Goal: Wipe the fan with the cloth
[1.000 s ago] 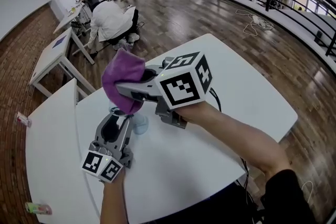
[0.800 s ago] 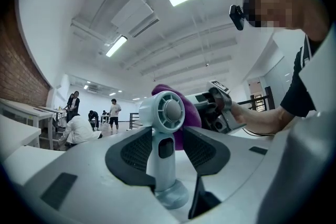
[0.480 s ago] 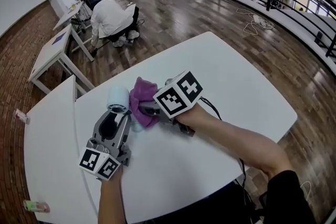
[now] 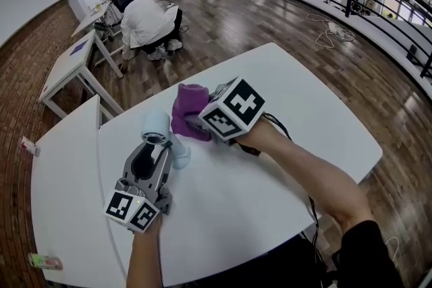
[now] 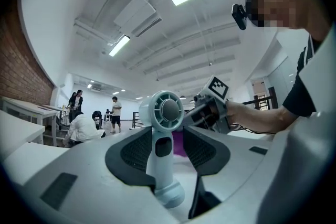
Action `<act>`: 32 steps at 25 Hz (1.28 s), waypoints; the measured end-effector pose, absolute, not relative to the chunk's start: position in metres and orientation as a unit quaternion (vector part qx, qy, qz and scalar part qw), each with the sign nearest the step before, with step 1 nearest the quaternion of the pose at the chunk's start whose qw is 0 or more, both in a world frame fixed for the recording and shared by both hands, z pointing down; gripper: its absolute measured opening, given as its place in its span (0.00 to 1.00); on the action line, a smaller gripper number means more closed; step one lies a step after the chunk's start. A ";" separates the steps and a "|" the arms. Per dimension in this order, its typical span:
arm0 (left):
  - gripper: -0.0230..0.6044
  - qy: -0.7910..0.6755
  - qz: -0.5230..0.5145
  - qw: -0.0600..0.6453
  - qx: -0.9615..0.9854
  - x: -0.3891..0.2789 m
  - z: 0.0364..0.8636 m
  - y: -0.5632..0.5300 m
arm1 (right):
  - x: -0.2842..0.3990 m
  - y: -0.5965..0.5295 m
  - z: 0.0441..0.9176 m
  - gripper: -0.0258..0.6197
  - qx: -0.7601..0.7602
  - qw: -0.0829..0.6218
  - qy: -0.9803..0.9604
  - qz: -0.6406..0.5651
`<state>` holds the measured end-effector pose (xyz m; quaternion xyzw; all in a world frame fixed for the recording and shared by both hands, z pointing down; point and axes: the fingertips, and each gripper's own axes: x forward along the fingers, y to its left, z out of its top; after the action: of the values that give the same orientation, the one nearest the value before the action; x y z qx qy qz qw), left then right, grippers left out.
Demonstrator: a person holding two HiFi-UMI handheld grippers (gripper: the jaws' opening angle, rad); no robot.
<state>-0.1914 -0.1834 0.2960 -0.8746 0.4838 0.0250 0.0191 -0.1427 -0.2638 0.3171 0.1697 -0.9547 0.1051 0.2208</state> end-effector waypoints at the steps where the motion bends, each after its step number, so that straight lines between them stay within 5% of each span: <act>1: 0.33 0.491 0.028 0.017 -0.871 -0.193 0.295 -0.184 | -0.140 -0.274 0.291 0.15 0.183 0.158 -0.963 0.119; 4: 0.33 0.509 0.048 0.010 -0.859 -0.197 0.289 -0.183 | -0.147 -0.278 0.240 0.15 0.157 0.051 -0.977 0.133; 9: 0.33 0.508 0.063 0.004 -0.859 -0.194 0.286 -0.181 | -0.169 -0.252 0.258 0.15 0.085 0.101 -0.980 0.149; 23: 0.33 0.415 0.090 -0.017 -0.905 -0.220 0.279 -0.171 | -0.135 -0.208 0.264 0.15 0.051 0.072 -0.958 0.274; 29: 0.33 0.441 0.062 0.108 -0.889 -0.213 0.207 -0.165 | -0.121 -0.215 0.190 0.15 0.073 -0.119 -0.961 0.239; 32: 0.33 0.421 0.020 0.128 -0.898 -0.191 0.198 -0.179 | -0.132 -0.215 0.184 0.15 0.073 -0.140 -0.957 0.242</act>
<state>-0.1910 -0.1792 0.1976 -0.8976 0.4213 0.0204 0.1283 -0.1325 -0.2154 0.1838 0.0733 -0.9573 0.2422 -0.1397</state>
